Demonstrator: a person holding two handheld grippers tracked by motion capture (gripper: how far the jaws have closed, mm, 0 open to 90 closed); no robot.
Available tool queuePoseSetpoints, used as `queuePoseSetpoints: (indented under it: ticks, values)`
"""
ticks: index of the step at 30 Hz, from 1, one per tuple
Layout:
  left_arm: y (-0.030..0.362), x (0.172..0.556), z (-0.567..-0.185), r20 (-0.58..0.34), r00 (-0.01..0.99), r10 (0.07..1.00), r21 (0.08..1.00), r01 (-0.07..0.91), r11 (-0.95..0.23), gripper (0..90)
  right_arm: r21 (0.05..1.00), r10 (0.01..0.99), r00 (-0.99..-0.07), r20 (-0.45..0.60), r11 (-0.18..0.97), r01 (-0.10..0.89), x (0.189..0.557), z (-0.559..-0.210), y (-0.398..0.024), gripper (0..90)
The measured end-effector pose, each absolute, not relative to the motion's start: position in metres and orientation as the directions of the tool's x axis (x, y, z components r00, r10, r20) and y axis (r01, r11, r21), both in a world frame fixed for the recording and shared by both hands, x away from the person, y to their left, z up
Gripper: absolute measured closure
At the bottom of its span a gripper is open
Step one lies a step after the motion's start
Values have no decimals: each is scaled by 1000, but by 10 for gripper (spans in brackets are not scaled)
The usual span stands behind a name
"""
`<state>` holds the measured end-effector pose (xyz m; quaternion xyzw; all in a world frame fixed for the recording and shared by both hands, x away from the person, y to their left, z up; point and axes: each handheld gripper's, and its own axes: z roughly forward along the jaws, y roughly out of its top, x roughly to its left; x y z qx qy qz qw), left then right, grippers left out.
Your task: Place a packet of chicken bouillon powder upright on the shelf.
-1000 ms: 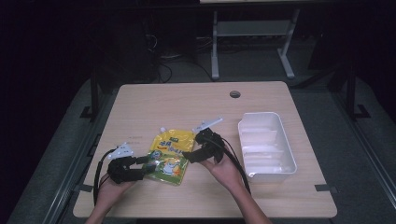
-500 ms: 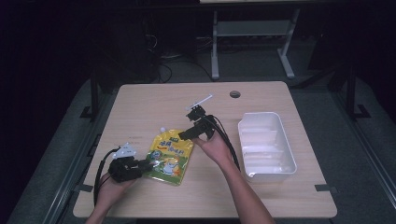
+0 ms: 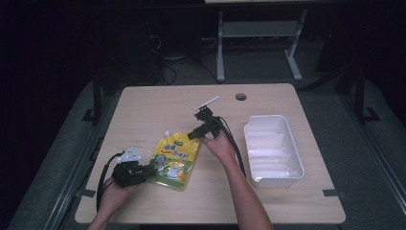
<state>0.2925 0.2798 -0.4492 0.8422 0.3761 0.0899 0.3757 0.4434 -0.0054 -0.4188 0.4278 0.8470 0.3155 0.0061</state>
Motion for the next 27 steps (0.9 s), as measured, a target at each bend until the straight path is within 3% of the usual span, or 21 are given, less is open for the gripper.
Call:
queuePoseSetpoints:
  ticks: [10, 13, 17, 27]
  values:
    - [281, 293, -451, -136, 699, 702, 705, 566, -427, 726, 482, 735, -606, 304, 429, 763, 447, -443, -4, 306]
    - [281, 293, -451, -135, 699, 702, 705, 565, -427, 725, 487, 701, -596, 392, 392, 781, 447, -448, -8, 371]
    - [281, 293, -451, -138, 700, 701, 706, 566, -426, 718, 481, 676, -595, 434, 385, 788, 446, -451, -8, 421]
    - [281, 293, -452, -143, 699, 701, 706, 568, -423, 719, 528, 648, -625, 436, 378, 760, 440, -443, -9, 610]
